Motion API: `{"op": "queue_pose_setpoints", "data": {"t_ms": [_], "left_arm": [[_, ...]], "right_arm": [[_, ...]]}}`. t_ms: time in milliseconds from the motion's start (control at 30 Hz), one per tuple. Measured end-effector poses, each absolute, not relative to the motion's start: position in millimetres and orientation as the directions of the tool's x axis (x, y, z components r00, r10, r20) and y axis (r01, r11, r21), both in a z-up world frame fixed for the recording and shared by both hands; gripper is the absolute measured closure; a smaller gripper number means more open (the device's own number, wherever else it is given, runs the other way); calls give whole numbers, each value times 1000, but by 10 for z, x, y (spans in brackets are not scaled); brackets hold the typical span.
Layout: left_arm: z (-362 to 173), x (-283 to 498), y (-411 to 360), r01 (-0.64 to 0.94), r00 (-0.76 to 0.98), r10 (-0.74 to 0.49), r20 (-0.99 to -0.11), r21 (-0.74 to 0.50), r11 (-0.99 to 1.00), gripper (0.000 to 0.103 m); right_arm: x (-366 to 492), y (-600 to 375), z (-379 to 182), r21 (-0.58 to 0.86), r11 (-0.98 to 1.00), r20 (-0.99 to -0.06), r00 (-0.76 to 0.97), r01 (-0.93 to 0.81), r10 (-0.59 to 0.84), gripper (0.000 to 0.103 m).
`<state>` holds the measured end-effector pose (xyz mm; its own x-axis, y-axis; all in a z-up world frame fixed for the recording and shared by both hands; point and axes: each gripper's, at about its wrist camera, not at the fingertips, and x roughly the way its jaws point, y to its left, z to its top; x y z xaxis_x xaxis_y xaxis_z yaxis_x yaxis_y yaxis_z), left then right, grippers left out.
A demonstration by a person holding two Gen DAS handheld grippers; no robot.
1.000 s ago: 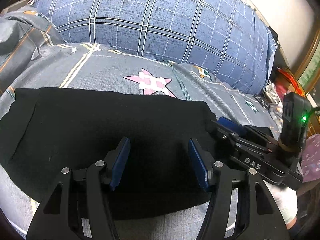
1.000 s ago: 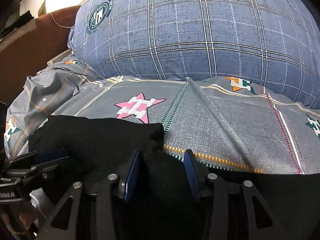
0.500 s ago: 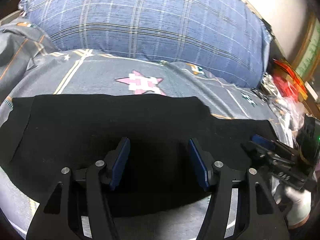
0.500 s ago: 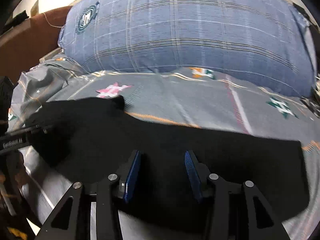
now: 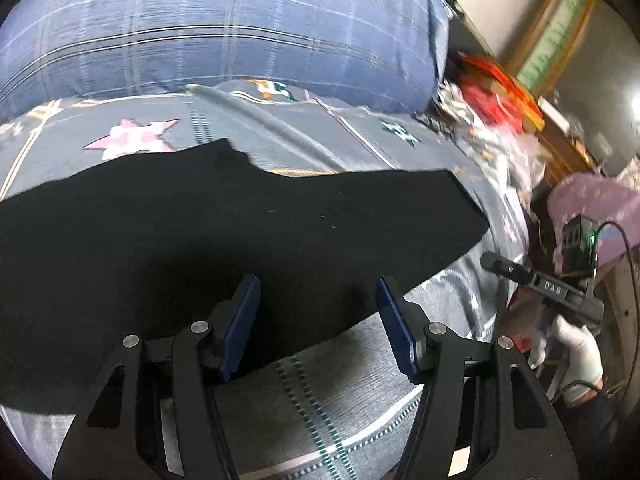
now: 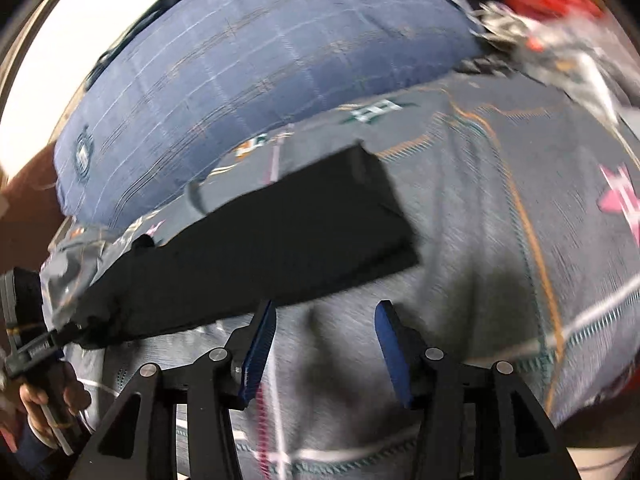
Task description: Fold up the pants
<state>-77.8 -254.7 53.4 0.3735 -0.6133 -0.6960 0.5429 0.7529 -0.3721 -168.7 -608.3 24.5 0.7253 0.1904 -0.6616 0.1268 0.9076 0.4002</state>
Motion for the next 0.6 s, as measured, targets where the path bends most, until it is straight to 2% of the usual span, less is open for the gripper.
{"op": "queue_pose_setpoints", "data": {"t_ms": [133,233,367,533,600], "left_arm": [[568,-667,-2731,558,324,-643,-694,-408,722,43],[562,-560,-2903,556,291,-654,-699,-433,710,43],[584,-449,-3196,596,268,-644,-716,-402,695,43],[638,-231,-3625,647,229,-637,-736,-374,664,43],[679,-148,-3798,668,221,-641,-735,-365,648,43]], "right_arm": [[-1650,-6145,195,450,885,-634,741,119,222,50],[-1589,-6231,185,500,860,-588,767,98,255,45],[-1508,-6284,159,570,819,-514,805,63,296,34],[-1508,-6338,95,631,775,-432,846,36,313,34],[-1499,-6348,102,641,766,-426,847,36,317,34]]}}
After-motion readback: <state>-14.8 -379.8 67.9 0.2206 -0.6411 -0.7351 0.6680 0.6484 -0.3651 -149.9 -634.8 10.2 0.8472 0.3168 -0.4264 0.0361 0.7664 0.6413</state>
